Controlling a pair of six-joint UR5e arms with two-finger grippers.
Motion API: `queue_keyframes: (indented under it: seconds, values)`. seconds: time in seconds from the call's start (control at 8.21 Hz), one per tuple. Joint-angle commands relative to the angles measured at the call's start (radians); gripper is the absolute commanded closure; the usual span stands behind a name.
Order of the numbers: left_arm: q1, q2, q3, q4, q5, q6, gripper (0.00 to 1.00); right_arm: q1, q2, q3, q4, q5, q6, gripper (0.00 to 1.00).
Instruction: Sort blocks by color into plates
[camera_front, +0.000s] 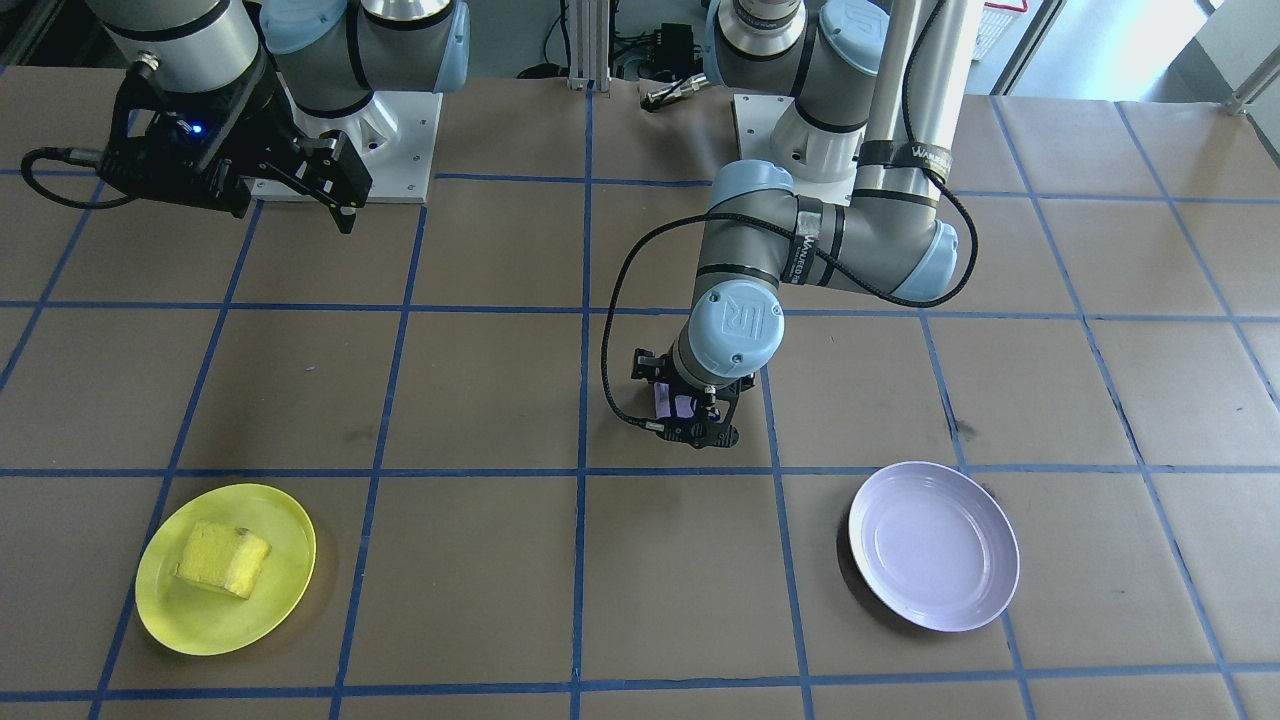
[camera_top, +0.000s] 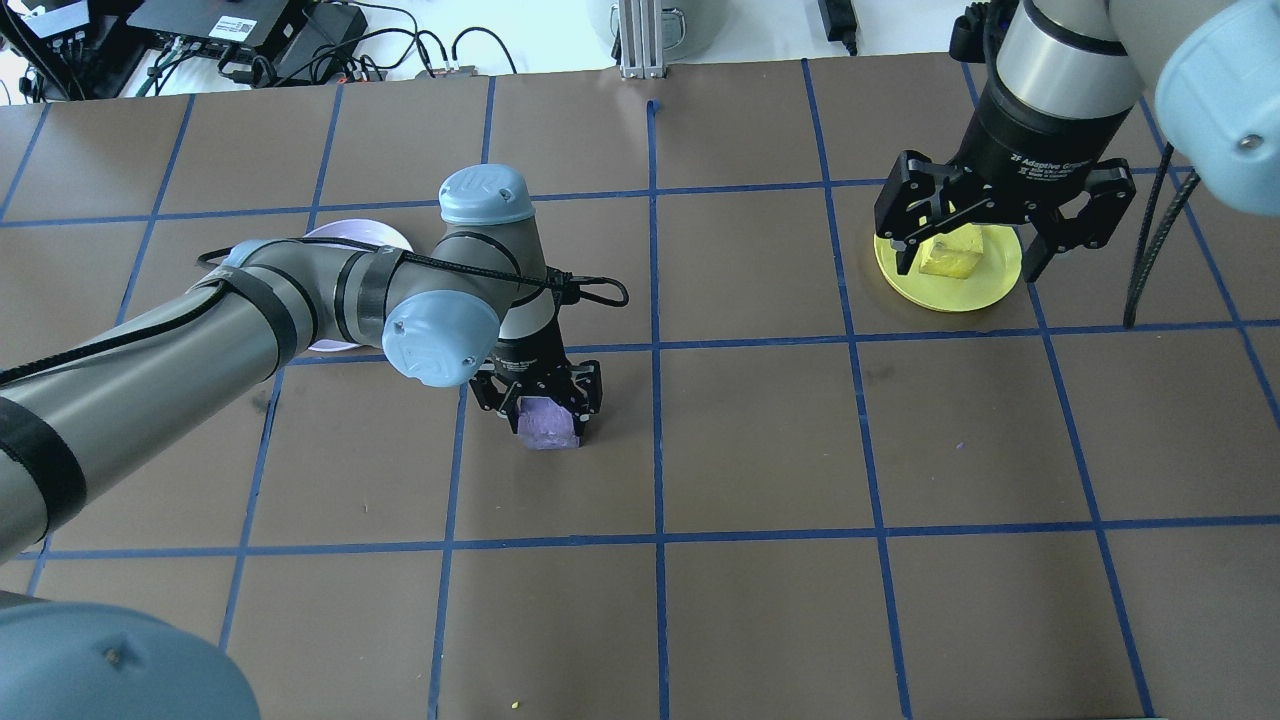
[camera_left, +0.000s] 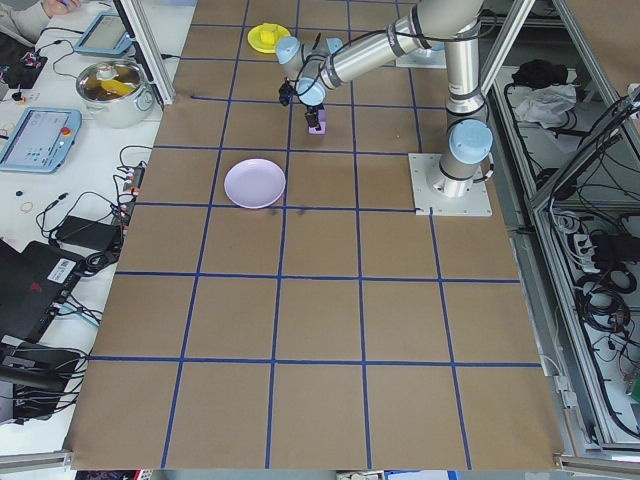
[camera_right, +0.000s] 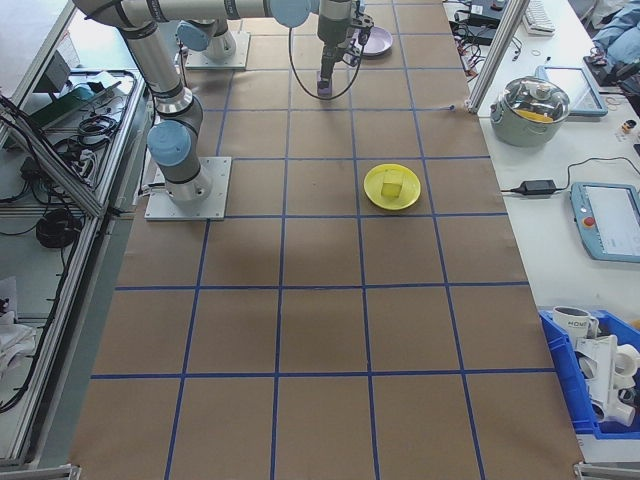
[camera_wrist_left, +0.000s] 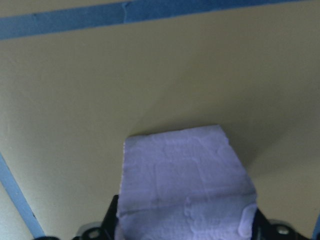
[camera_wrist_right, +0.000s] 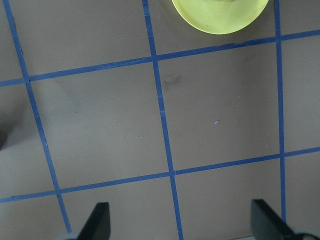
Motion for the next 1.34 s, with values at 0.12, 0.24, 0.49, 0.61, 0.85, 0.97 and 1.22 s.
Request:
queue_keyframes:
  seconds: [0.12,0.24,0.49,0.61,0.85,0.97,1.22]
  values:
    - [0.012,0.048,0.013,-0.104,0.009,0.008,1.0,0.0,0.001,0.004,0.001,0.0,-0.001,0.0]
    - [0.038,0.095,0.048,-0.119,0.031,0.015,1.0,0.0,0.002,0.004,0.001,0.0,-0.001,0.0]
    - [0.169,0.128,0.175,-0.2,0.086,0.084,1.0,0.0,0.002,0.004,0.001,0.0,-0.001,0.0]
    - [0.243,0.107,0.255,-0.206,0.135,0.177,1.0,0.0,0.002,0.004,0.001,-0.002,-0.001,0.0]
    - [0.371,0.026,0.358,-0.191,0.138,0.339,1.0,0.0,0.002,0.004,0.001,-0.002,-0.001,0.0]
    - [0.414,-0.023,0.389,-0.163,0.137,0.348,1.0,0.0,0.002,0.004,0.001,-0.003,-0.001,0.0]
    - [0.428,-0.112,0.432,-0.102,0.132,0.362,1.0,0.0,0.002,0.004,0.001,-0.007,-0.001,0.0]
